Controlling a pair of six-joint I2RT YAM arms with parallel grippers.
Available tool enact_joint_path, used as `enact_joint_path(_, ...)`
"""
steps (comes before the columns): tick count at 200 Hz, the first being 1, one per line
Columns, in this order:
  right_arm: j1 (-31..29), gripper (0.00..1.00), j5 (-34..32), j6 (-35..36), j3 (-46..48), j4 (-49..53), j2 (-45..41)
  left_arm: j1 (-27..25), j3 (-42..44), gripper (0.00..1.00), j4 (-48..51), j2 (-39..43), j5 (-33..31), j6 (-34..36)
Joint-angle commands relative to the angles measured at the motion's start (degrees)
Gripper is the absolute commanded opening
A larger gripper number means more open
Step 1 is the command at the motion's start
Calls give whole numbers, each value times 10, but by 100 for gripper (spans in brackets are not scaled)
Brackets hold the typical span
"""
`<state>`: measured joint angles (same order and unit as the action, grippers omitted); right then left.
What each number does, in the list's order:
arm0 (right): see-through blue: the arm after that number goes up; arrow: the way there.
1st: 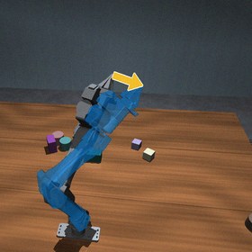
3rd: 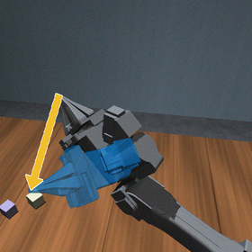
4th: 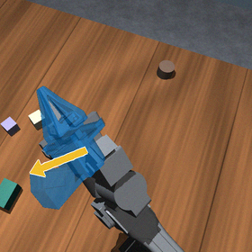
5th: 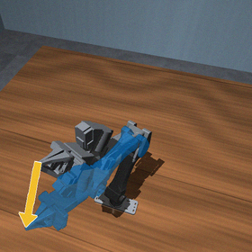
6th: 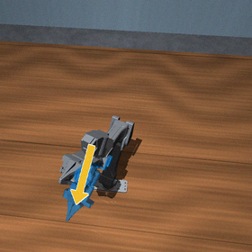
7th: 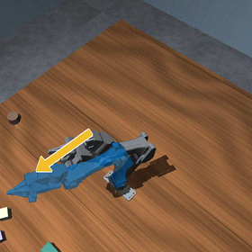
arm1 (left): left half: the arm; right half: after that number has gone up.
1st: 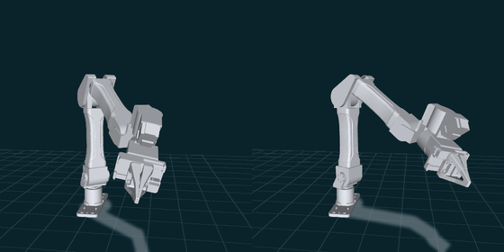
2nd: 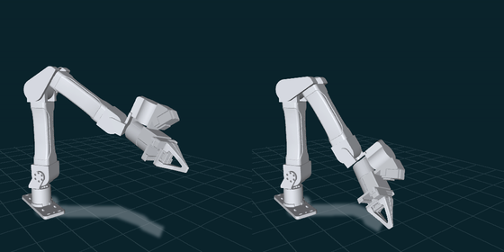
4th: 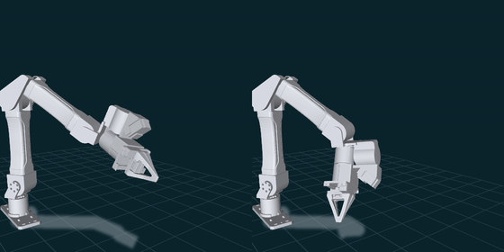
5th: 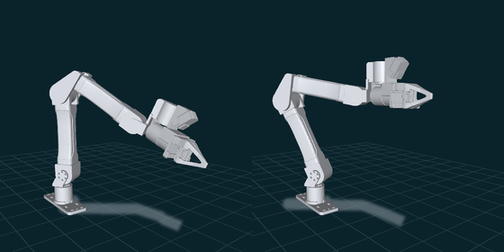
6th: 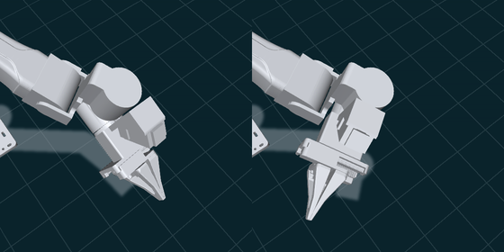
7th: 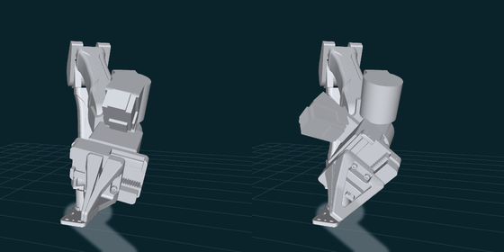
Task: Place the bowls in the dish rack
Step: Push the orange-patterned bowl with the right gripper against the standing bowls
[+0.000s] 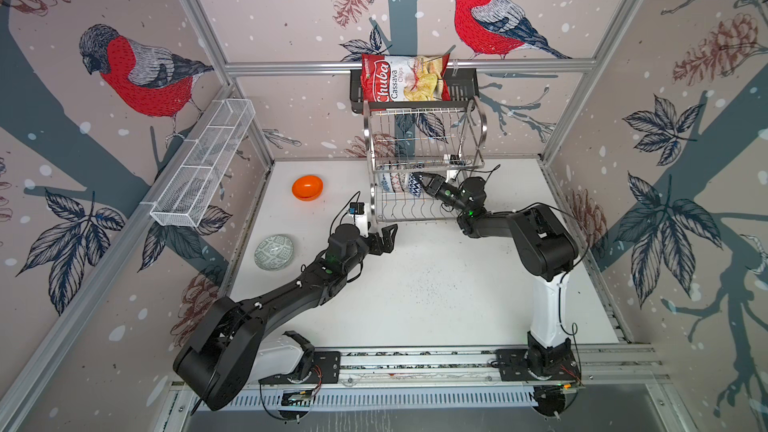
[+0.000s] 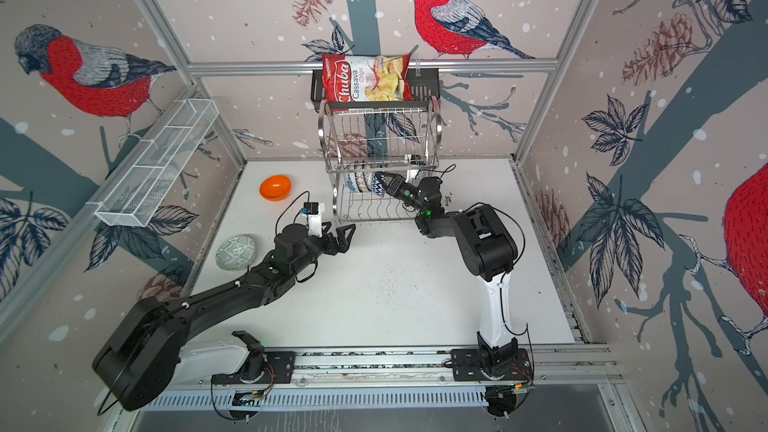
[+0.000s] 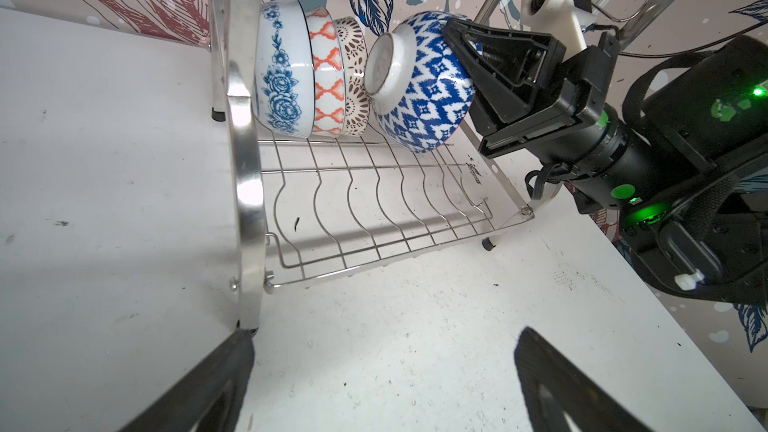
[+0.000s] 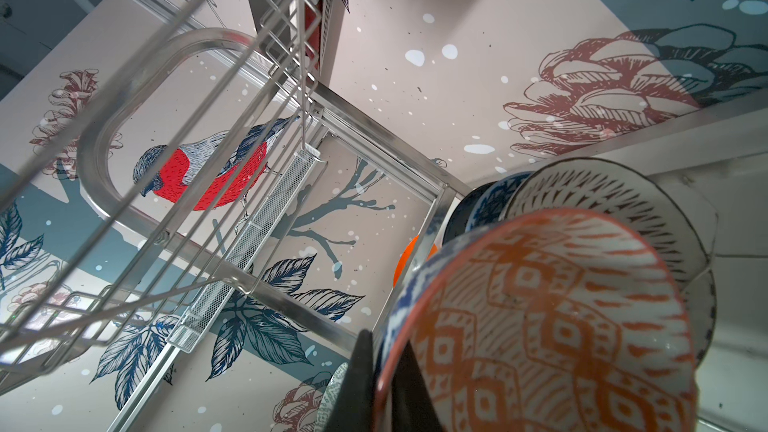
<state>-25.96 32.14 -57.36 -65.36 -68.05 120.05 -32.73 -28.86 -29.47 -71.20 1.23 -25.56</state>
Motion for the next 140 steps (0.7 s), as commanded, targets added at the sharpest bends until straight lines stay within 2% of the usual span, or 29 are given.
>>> enact_joint_path(1, 0, 10, -5, 31, -8, 20, 4, 0, -4, 98, -11, 3, -7, 5)
enact_joint_path(79, 5, 9, -4, 60, 7, 30, -7, 0, -6, 98, -9, 2, -8, 5)
enact_joint_path(140, 10, 9, -11, 51, 33, 4, -24, 0, -6, 98, -8, 3, -9, 6)
